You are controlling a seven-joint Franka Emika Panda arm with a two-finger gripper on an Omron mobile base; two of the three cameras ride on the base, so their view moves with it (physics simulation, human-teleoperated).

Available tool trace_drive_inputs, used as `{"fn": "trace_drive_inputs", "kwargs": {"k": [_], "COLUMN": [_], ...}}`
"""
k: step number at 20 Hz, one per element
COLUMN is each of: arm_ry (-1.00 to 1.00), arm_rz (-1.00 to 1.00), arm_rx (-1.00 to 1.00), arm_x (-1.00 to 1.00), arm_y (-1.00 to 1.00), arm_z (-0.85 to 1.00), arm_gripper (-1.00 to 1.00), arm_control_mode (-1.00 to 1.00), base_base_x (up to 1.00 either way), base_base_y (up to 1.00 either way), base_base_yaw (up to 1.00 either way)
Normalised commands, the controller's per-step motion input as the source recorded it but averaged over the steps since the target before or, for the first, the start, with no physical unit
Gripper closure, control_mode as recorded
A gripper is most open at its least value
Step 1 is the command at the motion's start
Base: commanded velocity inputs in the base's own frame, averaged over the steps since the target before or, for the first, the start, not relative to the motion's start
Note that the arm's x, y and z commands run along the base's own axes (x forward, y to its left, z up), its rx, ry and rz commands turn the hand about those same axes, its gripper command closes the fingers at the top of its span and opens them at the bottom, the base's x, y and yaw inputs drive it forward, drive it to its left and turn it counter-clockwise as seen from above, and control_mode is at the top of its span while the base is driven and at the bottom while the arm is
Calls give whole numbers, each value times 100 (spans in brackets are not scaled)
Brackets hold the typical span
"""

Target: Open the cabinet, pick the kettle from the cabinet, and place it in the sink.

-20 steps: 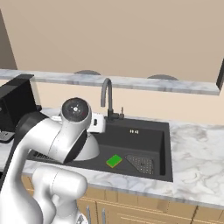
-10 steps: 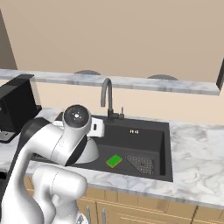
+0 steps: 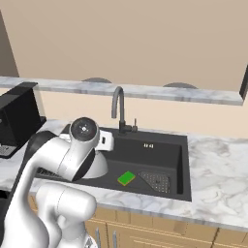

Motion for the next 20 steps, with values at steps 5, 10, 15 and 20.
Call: {"fn": "trace_drive_inputs", "kwargs": {"k": [5, 10, 15, 20], "arm_ry": [0, 0, 0, 0], "arm_rz": [0, 0, 0, 0], "arm_rx": [0, 0, 0, 0], "arm_x": [18, 20, 18, 15], "arm_y": [3, 2, 4, 5], "arm_z": [-23, -20, -21, -24], "arm_gripper": [100, 100, 100, 100], "arm_control_mode": [-100, -100, -100, -100], "base_base_x": [0, 0, 0, 0], "base_base_y": [0, 0, 0, 0], "base_base_yaw": [0, 0, 0, 0]}}
